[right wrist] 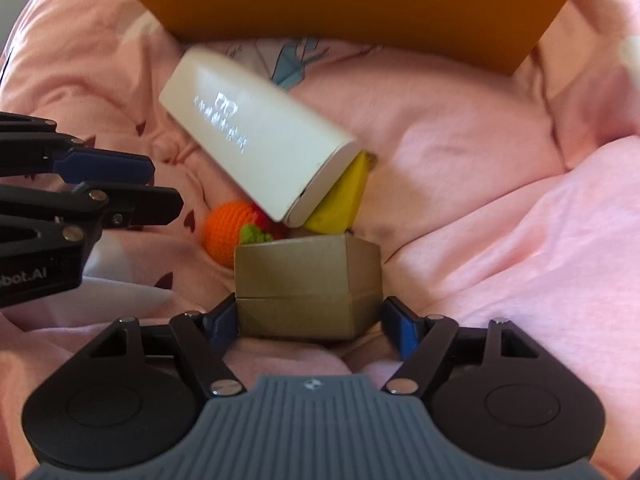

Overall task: Organize objects
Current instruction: 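Grasp the white glasses case with left tool while right tool grasps the tan box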

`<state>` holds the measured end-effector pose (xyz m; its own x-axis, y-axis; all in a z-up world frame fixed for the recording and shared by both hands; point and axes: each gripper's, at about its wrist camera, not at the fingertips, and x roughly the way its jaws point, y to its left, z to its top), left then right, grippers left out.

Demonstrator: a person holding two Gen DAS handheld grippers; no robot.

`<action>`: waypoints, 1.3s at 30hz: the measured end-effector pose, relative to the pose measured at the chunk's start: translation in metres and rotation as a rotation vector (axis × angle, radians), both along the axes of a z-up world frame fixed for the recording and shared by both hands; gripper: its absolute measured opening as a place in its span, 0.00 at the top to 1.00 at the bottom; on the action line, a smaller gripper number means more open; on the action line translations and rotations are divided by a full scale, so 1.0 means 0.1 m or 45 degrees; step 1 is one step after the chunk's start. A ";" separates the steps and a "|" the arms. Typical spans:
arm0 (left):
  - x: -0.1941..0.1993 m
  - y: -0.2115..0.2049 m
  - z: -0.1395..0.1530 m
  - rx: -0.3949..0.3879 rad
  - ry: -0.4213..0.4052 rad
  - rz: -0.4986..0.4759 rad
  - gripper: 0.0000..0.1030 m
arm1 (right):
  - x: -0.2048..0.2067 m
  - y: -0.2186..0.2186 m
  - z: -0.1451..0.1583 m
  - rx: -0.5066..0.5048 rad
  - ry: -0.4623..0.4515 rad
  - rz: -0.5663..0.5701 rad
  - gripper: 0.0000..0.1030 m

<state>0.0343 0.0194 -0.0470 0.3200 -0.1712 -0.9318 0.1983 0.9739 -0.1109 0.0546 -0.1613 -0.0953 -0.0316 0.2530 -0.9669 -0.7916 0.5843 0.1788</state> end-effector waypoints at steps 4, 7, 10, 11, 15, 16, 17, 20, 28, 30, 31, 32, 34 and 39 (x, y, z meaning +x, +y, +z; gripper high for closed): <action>0.02 -0.05 0.00 0.095 -0.058 -0.103 0.69 | 0.13 -0.05 0.21 0.050 -0.075 -0.028 0.36; 0.01 -0.14 -0.02 0.200 -0.105 -0.243 0.60 | 0.26 -0.05 0.28 0.072 -0.080 -0.039 0.37; 0.00 -0.22 -0.05 0.287 -0.112 -0.380 0.53 | 0.33 -0.01 0.36 0.077 -0.121 -0.014 0.37; -0.01 -0.25 -0.06 0.316 -0.123 -0.423 0.52 | 0.32 0.02 0.39 0.076 -0.152 0.009 0.37; 0.01 -0.36 -0.11 0.410 -0.165 -0.624 0.46 | 0.39 0.08 0.39 0.039 -0.216 0.083 0.37; 0.02 -0.38 -0.12 0.432 -0.179 -0.671 0.46 | 0.43 0.11 0.38 0.027 -0.216 0.091 0.37; 0.03 -0.41 -0.13 0.455 -0.195 -0.723 0.45 | 0.45 0.12 0.36 0.018 -0.229 0.095 0.40; 0.04 -0.51 -0.20 0.532 -0.216 -0.881 0.41 | 0.49 0.13 0.34 0.009 -0.253 0.125 0.40; 0.04 -0.64 -0.46 0.713 -0.208 -1.284 0.31 | 0.68 0.05 0.28 0.031 -0.093 0.132 0.34; 0.08 -0.65 -0.51 0.728 -0.186 -1.355 0.29 | 0.73 0.02 0.27 0.048 -0.047 0.120 0.34; 0.09 -0.65 -0.53 0.733 -0.175 -1.388 0.28 | 0.75 0.00 0.27 0.055 -0.025 0.116 0.34; 0.11 -0.66 -0.55 0.739 -0.166 -1.418 0.26 | 0.78 0.00 0.26 0.064 -0.005 0.114 0.33; 0.16 -0.68 -0.58 0.732 -0.140 -1.463 0.24 | 0.82 -0.01 0.23 0.077 0.021 0.112 0.32; 0.27 -0.70 -0.64 0.683 -0.077 -1.512 0.22 | 0.88 0.01 0.17 0.104 0.070 0.127 0.31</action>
